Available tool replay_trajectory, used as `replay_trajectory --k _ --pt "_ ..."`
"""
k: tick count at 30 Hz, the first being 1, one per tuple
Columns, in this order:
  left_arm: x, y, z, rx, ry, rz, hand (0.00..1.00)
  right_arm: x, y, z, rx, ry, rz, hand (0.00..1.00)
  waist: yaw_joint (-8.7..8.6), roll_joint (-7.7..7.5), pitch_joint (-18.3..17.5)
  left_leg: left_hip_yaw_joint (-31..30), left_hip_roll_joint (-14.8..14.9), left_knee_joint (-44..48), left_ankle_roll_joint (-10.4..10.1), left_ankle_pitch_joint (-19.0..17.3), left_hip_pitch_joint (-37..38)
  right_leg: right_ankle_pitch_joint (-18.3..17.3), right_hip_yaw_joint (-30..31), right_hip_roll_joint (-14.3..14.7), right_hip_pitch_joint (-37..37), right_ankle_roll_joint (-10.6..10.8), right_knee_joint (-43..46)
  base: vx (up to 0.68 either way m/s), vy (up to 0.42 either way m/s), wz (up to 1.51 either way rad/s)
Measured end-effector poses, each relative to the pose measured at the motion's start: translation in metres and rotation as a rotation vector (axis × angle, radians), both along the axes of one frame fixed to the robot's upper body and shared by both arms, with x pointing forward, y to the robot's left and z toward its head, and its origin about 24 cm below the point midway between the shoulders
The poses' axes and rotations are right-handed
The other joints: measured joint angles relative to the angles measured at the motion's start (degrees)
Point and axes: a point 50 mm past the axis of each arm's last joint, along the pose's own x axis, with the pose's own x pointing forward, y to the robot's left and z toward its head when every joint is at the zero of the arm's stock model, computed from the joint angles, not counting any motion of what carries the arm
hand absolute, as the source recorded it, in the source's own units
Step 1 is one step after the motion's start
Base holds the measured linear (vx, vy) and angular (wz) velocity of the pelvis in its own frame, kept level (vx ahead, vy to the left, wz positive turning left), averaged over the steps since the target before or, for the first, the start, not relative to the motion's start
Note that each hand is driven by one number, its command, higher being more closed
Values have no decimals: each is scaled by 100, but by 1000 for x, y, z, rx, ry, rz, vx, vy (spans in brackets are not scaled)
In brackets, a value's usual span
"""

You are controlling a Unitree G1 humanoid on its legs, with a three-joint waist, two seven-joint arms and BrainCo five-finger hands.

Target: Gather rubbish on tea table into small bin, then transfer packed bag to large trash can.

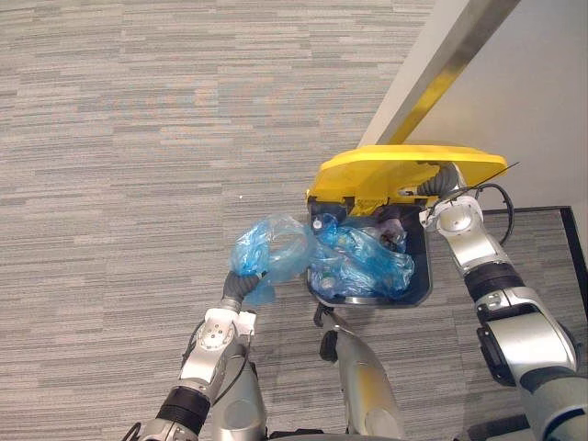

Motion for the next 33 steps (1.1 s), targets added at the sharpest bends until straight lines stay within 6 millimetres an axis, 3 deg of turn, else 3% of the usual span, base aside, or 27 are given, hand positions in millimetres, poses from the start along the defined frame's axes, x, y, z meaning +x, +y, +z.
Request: replay_trajectory --k 3,11,16,22,28,33 --pt "-2 -17 14 -47 -53 -82 100 4 3 12 -30 -21 17 0 -10 12 66 48 -40 45 24 -32 -20 93 68 0 0 1 -99 -11 15 -11" --pt "-7 -59 54 -151 -209 -252 100 6 8 19 -106 0 67 0 -62 24 73 71 -80 58 44 -46 -10 109 107 -20 -5 -12 -100 -2 -2 -1" --pt "-9 -100 82 -197 -304 -418 100 9 18 28 -185 4 127 0 -73 62 95 243 -140 48 78 -64 53 211 271 -20 -16 -22 -182 -9 -11 -14" --pt "-7 -127 109 -193 -408 -514 100 13 30 41 -228 -16 173 0 -128 101 134 437 -167 79 108 -90 85 334 450 24 -43 -17 -303 -2 -17 -16" --pt "-4 -136 121 -128 -478 -507 100 14 36 53 -239 -53 191 0 -142 128 210 500 -146 265 129 -187 -53 433 535 59 -125 -2 -379 -12 -27 -8" --pt "29 -126 103 47 -420 -401 100 10 38 68 -258 -112 211 0 -243 145 327 367 -20 657 117 -323 -431 551 418 93 -146 46 -610 -26 -24 8"
